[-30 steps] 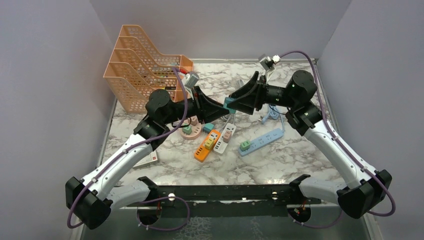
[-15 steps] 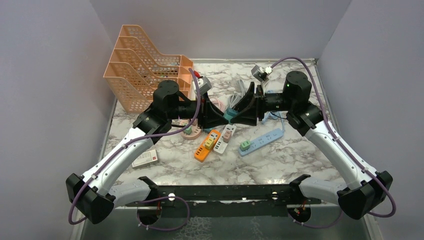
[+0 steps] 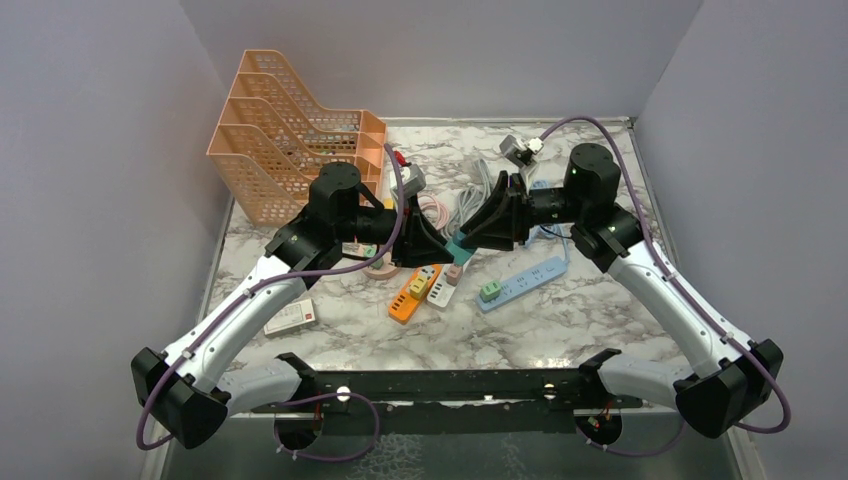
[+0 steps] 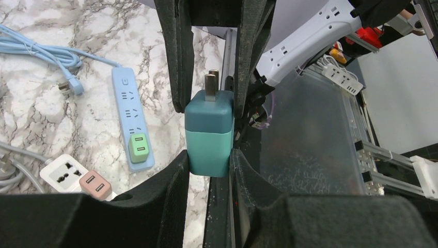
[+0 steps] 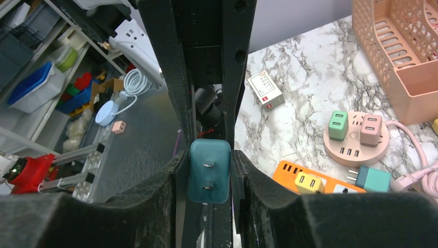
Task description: Insert the plug
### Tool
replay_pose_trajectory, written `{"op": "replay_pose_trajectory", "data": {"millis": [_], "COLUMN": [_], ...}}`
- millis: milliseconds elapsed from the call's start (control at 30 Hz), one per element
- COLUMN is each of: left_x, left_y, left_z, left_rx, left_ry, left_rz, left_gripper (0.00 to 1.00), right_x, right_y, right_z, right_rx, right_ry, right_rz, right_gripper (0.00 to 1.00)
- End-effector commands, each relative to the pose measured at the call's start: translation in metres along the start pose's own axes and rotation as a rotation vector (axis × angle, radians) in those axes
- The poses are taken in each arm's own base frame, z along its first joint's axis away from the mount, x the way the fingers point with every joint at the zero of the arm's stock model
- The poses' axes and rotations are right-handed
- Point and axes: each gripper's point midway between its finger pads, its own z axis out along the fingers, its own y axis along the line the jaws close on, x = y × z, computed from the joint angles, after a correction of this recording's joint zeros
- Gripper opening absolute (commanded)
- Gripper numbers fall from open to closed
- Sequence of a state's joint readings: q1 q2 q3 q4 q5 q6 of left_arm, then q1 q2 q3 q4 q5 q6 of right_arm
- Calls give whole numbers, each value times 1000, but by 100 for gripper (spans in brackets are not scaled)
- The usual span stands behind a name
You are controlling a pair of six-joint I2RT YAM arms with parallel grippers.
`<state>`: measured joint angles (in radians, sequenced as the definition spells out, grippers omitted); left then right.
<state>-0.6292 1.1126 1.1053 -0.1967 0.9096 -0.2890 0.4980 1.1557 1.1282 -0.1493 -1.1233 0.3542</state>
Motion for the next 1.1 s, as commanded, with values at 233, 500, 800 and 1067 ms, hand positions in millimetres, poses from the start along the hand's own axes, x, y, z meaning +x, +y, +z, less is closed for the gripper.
{"op": "replay_pose_trajectory", "data": {"millis": [233,500,800,1067], "left_x": [-16,-18,-30,-75], "left_y": [-6,-4,-3,-4], "left_z": [-4,-3,-2,-5], "left_rx": [7,-6,-23,-57], "left_ry": [-36,-37,-79,-343], "left_rz": [52,54,32,-104], "left_gripper": [0,0,28,76], "right_x": [6,5,-7,-67], "right_y": [9,7,-2,6], "right_z": [2,3,3,-13], "right_rx": [-85,-76,0,155], "right_ry": [34,37,-28,-374], "right_rz": [30,35,8,-20], "right_gripper": [37,39,17,17]}}
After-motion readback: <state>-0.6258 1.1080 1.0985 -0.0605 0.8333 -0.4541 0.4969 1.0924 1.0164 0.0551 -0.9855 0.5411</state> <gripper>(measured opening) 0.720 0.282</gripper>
